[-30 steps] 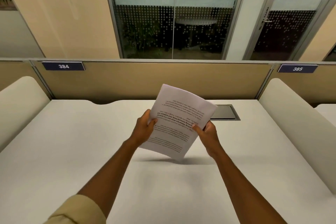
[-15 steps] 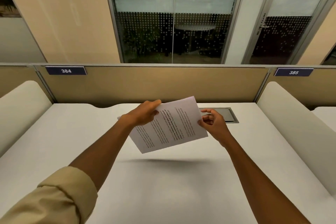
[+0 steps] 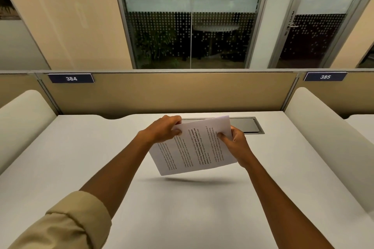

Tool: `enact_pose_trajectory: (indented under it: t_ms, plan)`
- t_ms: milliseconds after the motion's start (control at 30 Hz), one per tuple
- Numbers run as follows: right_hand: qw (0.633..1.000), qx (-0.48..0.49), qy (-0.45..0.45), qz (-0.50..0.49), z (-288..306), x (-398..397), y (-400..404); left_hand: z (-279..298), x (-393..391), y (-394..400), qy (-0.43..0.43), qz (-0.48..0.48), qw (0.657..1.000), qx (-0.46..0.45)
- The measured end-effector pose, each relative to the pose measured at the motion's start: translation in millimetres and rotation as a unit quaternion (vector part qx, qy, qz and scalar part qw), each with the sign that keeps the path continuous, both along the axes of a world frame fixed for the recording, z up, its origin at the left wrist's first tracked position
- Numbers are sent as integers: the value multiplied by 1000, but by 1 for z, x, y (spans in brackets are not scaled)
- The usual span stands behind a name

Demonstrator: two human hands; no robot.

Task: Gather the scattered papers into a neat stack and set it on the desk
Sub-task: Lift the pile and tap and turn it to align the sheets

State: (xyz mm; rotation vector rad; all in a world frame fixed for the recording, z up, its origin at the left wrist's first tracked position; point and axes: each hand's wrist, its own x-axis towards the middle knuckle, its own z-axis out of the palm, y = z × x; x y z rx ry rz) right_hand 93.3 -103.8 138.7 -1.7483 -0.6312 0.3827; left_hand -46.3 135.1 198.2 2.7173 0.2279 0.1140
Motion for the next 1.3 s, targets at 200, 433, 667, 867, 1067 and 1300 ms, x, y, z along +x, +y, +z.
enact_pose_trajectory:
  t_ms: [200,433,667,867,1067,1300]
  plan:
    - [998,4,53,-14,-13,8,-18,-22,-28,39,1,116,990,-74]
    - [997,12,81,-7,-23,11,-25,-71,-58,33,-99,188,890,-402]
    - [993,43,109,-19,-34,7,-19,-122,-67,-1,-130,204,810,-534]
    - [990,51,125,-39,-46,4,-14,-132,-62,-18,-198,250,828,-461]
    - [985,71,149,-48,-58,-2,-8,-143,-61,-22,-223,300,829,-417]
    - [985,44,157,-52,-83,-17,-10,-170,-75,-25,-197,322,836,-399]
